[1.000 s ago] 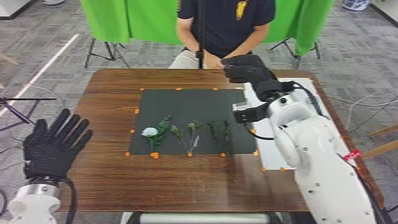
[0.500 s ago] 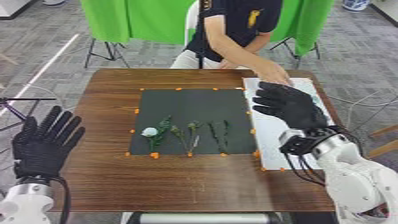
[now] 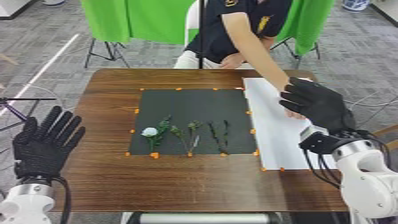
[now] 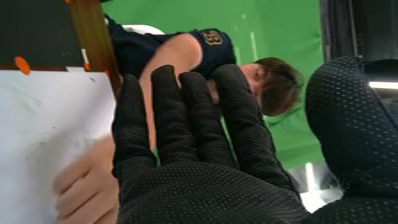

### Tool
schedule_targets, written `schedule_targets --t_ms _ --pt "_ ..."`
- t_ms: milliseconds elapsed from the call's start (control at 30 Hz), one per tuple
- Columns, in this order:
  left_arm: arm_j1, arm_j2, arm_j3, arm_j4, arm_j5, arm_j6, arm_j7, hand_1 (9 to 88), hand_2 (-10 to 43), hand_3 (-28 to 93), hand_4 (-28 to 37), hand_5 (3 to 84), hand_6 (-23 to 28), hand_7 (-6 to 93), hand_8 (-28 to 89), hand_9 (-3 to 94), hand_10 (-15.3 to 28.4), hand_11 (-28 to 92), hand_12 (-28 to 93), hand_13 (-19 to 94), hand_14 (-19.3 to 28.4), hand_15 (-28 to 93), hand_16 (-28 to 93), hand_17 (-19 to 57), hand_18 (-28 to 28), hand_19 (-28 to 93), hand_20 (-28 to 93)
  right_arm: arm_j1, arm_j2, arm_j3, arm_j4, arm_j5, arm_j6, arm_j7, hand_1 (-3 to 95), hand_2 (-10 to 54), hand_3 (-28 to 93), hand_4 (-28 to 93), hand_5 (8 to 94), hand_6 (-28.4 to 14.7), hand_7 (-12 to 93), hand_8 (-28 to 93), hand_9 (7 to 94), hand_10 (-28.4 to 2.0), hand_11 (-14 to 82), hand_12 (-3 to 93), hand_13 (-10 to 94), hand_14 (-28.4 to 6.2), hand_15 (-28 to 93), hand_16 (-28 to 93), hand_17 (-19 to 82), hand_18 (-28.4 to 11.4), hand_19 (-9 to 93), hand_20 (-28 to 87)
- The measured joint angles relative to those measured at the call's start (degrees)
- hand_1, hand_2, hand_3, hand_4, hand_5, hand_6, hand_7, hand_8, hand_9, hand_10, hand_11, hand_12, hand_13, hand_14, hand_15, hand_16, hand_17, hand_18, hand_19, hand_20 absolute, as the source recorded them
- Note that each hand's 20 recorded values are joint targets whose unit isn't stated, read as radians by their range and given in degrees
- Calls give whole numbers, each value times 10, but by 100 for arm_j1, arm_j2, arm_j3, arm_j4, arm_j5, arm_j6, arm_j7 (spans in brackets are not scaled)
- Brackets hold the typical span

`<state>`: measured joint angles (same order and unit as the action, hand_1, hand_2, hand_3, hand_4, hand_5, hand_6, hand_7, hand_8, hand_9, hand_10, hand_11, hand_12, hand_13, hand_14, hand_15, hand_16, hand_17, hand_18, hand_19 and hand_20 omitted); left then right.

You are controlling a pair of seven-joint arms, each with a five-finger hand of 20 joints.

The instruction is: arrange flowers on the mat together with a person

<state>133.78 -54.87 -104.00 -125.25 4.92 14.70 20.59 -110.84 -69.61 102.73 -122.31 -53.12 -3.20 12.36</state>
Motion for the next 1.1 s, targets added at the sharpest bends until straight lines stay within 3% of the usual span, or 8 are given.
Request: schedule_targets --t_ms 567,900,1100 --pt "-23 -16 -30 0 2 0 -4 238 135 718 -283 444 68 61 -81 402 137 140 94 308 141 216 -23 -31 139 261 136 -300 -227 10 -86 -130 -116 11 293 -5 781 -247 446 -62 177 -124 395 -169 114 137 322 -146 251 126 86 -185 485 117" --pt "-14 -16 -36 0 5 -2 2 237 138 713 -283 444 69 61 -81 400 136 139 94 307 141 215 -22 -30 138 260 136 -256 -146 -145 -48 -209 -113 -64 300 -18 784 -247 447 -62 180 -125 394 -173 113 137 321 -136 232 112 101 -156 451 96" --pt "63 -29 -73 -42 2 0 33 233 141 712 -283 443 69 61 -80 400 137 138 94 307 141 215 -22 -31 139 261 137 -181 2 -147 30 -781 -22 -327 306 -40 785 -248 492 2 183 -139 399 -150 105 121 323 -132 211 107 104 -155 417 79"
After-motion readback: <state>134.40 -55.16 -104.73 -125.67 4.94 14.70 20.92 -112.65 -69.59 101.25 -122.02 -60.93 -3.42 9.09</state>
